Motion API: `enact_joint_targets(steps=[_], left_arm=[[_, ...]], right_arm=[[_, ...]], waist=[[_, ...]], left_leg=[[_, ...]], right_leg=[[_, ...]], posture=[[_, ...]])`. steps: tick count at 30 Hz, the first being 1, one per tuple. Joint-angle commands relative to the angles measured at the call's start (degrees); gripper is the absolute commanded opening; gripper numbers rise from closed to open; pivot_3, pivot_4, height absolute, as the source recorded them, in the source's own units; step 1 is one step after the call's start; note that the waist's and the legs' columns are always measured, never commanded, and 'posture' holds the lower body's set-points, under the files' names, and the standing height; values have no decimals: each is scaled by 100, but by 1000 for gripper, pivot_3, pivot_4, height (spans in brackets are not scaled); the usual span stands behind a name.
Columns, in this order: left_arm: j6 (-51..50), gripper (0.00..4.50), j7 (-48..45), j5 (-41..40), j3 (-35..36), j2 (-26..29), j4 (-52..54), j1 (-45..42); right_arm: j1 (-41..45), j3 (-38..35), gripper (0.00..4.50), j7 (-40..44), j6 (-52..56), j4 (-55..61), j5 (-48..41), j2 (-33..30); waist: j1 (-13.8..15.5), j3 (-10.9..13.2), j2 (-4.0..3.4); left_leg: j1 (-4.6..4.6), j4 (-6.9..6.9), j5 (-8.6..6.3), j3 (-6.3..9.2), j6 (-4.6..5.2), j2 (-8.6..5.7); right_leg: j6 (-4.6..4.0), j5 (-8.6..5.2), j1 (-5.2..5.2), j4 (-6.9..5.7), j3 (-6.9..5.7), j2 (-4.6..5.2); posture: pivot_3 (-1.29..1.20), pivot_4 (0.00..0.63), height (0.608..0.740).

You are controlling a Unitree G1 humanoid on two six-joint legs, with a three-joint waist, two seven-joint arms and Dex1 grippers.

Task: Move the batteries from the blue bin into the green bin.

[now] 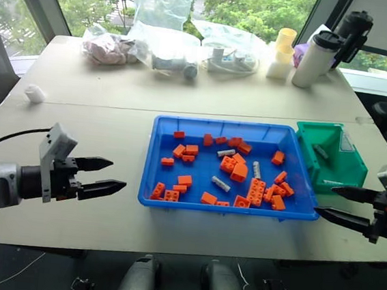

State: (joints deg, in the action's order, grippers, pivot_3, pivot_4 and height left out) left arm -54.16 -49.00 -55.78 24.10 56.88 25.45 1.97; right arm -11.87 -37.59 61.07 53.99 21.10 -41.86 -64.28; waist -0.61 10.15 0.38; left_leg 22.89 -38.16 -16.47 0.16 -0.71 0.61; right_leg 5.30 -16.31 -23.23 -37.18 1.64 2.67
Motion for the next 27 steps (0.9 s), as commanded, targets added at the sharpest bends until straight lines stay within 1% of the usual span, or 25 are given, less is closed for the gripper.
enact_joint_targets(steps=[1, 3, 9, 23, 25, 27], left_arm=[[22, 4500, 78, -6, 130, -22, 75, -60], [-8, 4500, 188, -42, 169, -80, 33, -118], [75, 4500, 135, 155, 125, -3, 58, -91], [159, 4500, 73, 339, 10, -87, -73, -311], [208, 4500, 94, 364, 1, -146, -115, -371], [286, 4500, 53, 456, -61, -165, -203, -416]], right_arm=[[140, 34, 4464, -27, -140, -17, 45, 24], [183, 77, 4464, -38, -156, -25, 58, 35], [307, 230, 4464, -125, -215, -53, 89, 109], [557, 405, 4464, -330, -288, -131, 137, 281], [710, 522, 4464, -523, -181, -184, 172, 273], [1189, 520, 4464, -835, 162, -215, -146, 346]], waist=[[-1, 0, 0], [-1, 0, 0], [-1, 0, 0], [-1, -1, 0], [-2, -1, 0], [-15, -1, 0]], left_leg=[[-1, 0, 0, 0, 0, 0], [-3, 0, 0, 0, 0, 0], [-4, 0, 0, 1, 0, 0], [-6, -1, 1, 0, -1, -1], [-6, -1, 1, 0, -1, -1], [-8, -2, 1, 0, -1, -1]], right_leg=[[0, 0, 1, 0, 0, 0], [0, 0, 1, -1, 0, 0], [1, 0, 3, -2, 0, 0], [2, 1, 4, -4, 0, -2], [2, 1, 5, -4, 0, -2], [2, 1, 5, -6, 0, -2]], posture=[[0, 150, 740], [0, 150, 740], [0, 150, 740], [0, 150, 740], [0, 150, 740], [0, 150, 740]])
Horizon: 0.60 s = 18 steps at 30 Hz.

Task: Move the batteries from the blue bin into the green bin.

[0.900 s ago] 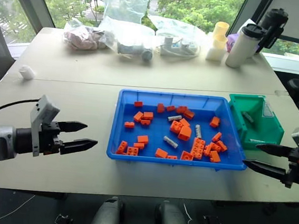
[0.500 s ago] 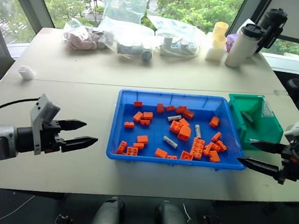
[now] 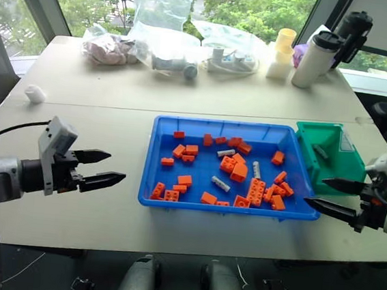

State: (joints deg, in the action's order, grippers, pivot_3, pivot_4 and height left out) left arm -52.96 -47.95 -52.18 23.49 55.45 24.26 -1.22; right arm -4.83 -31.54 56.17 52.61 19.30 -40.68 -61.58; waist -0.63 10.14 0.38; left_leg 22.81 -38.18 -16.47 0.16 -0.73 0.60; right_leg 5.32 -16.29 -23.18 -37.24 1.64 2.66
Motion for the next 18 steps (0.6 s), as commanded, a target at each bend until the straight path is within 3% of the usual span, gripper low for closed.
enact_joint_targets(steps=[1, 4, 6, 10, 14, 18], left_arm=[[200, 4500, -86, 151, -35, -13, -129, -116], [279, 4500, -278, 256, -167, 98, -270, -318], [337, 4500, -579, 273, -488, 208, -522, -988], [627, 4500, -1361, 753, -1469, 413, -966, -2307], [744, 4500, -1845, 947, -1902, 485, -1006, -2768], [817, 4500, -2019, 1007, -2107, 394, -738, -2846]], right_arm=[[773, -136, 4464, -483, 493, -62, -511, 146], [1678, -151, 4464, -846, 928, -147, -1129, 381], [2648, 387, 4464, -1182, 1119, -51, -1513, 755], [3621, 2607, 4464, -1120, 184, -229, 38, 1111], [4091, 3486, 4464, -770, -431, -906, 744, 1302], [4331, 4038, 4464, 104, -151, -962, 698, 1118]], waist=[[-26, 0, 0], [-23, 0, -1], [-19, 1, 1], [-13, -7, 14], [-17, -6, 11], [-13, -6, 11]], left_leg=[[-2, 0, 0, -1, 0, 0], [-9, 0, 1, -3, -2, 1], [-12, 0, 1, 0, -2, 4], [-17, 0, 8, 4, -14, 1], [23, 0, 8, -4, -14, -13], [130, -27, 12, -4, -19, -15]], right_leg=[[0, 0, 0, -1, 1, 0], [-1, 0, 0, -10, 5, -2], [-2, 0, 2, -13, 4, -3], [-6, 3, 5, -14, 0, -14], [-1, 3, -27, -7, 2, 1], [12, 11, -133, -28, 0, 6]], posture=[[0, 150, 740], [0, 150, 740], [0, 150, 740], [0, 150, 740], [0, 150, 740], [0, 150, 740]])
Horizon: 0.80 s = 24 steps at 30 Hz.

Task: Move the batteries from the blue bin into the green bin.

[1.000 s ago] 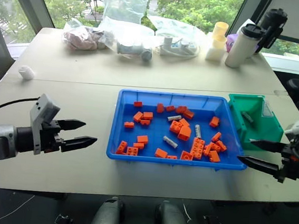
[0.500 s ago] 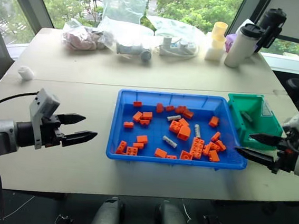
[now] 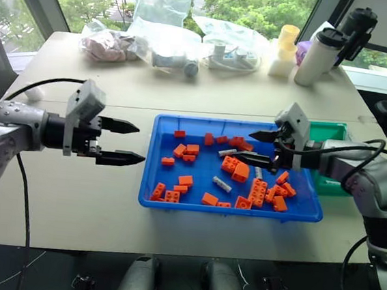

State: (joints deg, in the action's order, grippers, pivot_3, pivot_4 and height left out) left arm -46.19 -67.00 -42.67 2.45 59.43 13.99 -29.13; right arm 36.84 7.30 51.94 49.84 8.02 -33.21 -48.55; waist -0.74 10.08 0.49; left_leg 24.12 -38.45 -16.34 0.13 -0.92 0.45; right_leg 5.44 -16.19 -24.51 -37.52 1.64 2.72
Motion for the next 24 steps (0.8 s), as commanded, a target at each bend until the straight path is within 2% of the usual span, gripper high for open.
enact_joint_targets(steps=[1, 7, 13, 24], left_arm=[[150, 4500, -86, 78, -35, -38, 380, 6], [88, 4500, 109, 87, -19, -209, 794, 353], [117, 4500, 263, 134, 17, -254, 970, 675], [75, 4500, 401, 117, 27, -315, 936, 631]], right_arm=[[160, 240, 4464, 582, 197, 178, -9, -207], [107, 529, 4464, 804, 427, 244, 112, -181], [109, 728, 4464, 789, 585, 272, 269, -73], [59, 995, 4464, 883, 355, 160, 605, 248]], waist=[[0, 0, 0], [-4, 0, 0], [-5, 0, 0], [2, 0, 0]], left_leg=[[11, -11, 0, 4, 0, 4], [10, -73, -5, 9, 9, 8], [-18, -71, -5, 8, 9, 10], [-16, -71, -5, 8, 9, 9]], right_leg=[[0, 0, -7, -6, -4, -2], [-1, 0, 0, -55, -7, -4], [-1, 2, 21, -60, -5, -8], [0, 2, 19, -59, -5, -7]], posture=[[0, 150, 740], [0, 150, 740], [0, 150, 740], [0, 150, 740]])
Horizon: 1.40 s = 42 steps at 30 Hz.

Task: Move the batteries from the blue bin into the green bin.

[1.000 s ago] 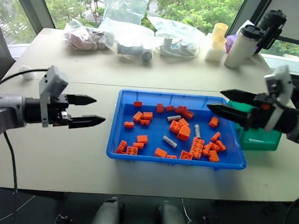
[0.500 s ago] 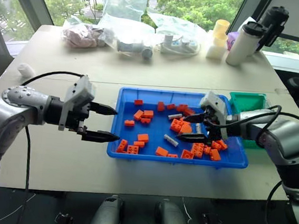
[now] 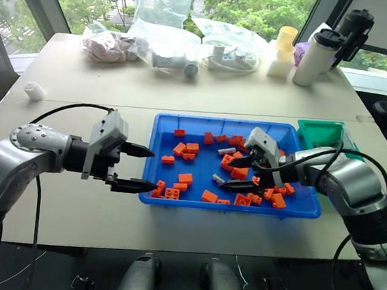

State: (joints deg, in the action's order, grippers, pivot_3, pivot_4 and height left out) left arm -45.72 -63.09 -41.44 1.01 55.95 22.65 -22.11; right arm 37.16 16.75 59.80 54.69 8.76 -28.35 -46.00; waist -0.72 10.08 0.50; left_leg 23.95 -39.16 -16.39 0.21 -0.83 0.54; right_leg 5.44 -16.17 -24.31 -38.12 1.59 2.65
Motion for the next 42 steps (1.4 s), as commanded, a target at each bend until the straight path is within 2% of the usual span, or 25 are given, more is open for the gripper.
enact_joint_targets(steps=[1, 5, 7, 10, 17, 21, 23, 29, 32, 35, 38, 42], left_arm=[[27, 4500, 9, -3, 171, 38, 61, -77], [25, 4500, 4, 23, 146, 55, 58, -92], [10, 4500, 11, 36, 127, 53, 61, -100], [11, 4500, 21, 79, 105, 62, 71, -86], [-20, 4500, 38, 74, 144, 49, 93, -68], [-27, 4500, 51, 69, 131, 27, 91, -87], [-21, 4500, 72, 46, 120, -34, 65, -129], [100, 4500, 399, 74, 128, -605, -280, -539], [304, 4500, 718, 204, 99, -1125, -580, -959], [346, 4500, 774, 187, 22, -1487, -728, -1248], [488, 4500, 599, 351, -363, -1782, -810, -1510], [668, 4500, 362, 574, -724, -2032, -1031, -1798]], right_arm=[[13, 176, 4464, 149, -265, 104, 247, -40], [-39, 551, 4464, 212, -602, 31, 686, -23], [31, 712, 4464, 30, -611, -274, 938, 186], [90, 798, 3691, -95, -589, -539, 1174, 348], [70, 779, 10, 25, -736, -482, 1397, 404], [95, 622, 34, 6, -739, -388, 1407, 391], [171, 245, 34, -57, -703, -278, 1230, 399], [351, -2169, 34, -813, -155, 117, 74, 607], [235, -3058, 34, -1451, -103, 51, 162, 401], [16, -3612, 34, -1993, -210, -125, 387, 171], [-526, -3917, 34, -2399, -473, -375, 803, -174], [-818, -3811, 34, -2731, -746, -838, 1068, -178]], waist=[[-1, 0, 0], [-6, 0, 0], [-6, 0, 1], [-17, -1, 1], [-2, -2, 1], [-6, -2, 1], [-4, -1, 1], [27, -1, 1], [62, -3, 3], [100, -3, 3], [133, -3, 3], [87, -5, -1]], left_leg=[[0, 0, 0, 0, 0, 0], [-1, 0, 0, 0, 0, 0], [-1, 0, 0, 0, 0, 0], [-2, 0, 0, -2, 0, -1], [-3, 0, 0, -1, 0, -2], [-3, 0, 0, 0, 0, -1], [-3, 0, 0, 0, 0, -1], [1, -1, 1, 2, -1, -2], [1, -1, 0, 6, -1, -5], [1, -2, 1, 2, -1, -9], [1, 0, 1, 0, -1, -9], [-2, -1, 1, -9, -2, -11]], right_leg=[[0, 0, 0, 0, 0, 0], [0, 0, 0, 0, 0, -1], [0, 0, 0, 0, 0, -1], [0, 0, 0, -2, 1, -1], [0, 0, 3, -1, 0, 0], [0, 0, 2, -2, 0, -2], [0, 0, 2, -2, 0, -1], [1, 0, 0, -4, -1, 0], [1, 1, 6, 0, -3, 4], [1, 1, 6, 0, -2, 7], [1, 1, 5, 0, 0, 6], [1, 1, 4, -2, 9, 5]], posture=[[0, 150, 740], [0, 150, 740], [0, 150, 740], [0, 150, 740], [0, 150, 740], [0, 150, 740], [0, 150, 740], [0, 150, 740], [0, 150, 740], [0, 150, 740], [0, 150, 740], [0, 150, 740]])
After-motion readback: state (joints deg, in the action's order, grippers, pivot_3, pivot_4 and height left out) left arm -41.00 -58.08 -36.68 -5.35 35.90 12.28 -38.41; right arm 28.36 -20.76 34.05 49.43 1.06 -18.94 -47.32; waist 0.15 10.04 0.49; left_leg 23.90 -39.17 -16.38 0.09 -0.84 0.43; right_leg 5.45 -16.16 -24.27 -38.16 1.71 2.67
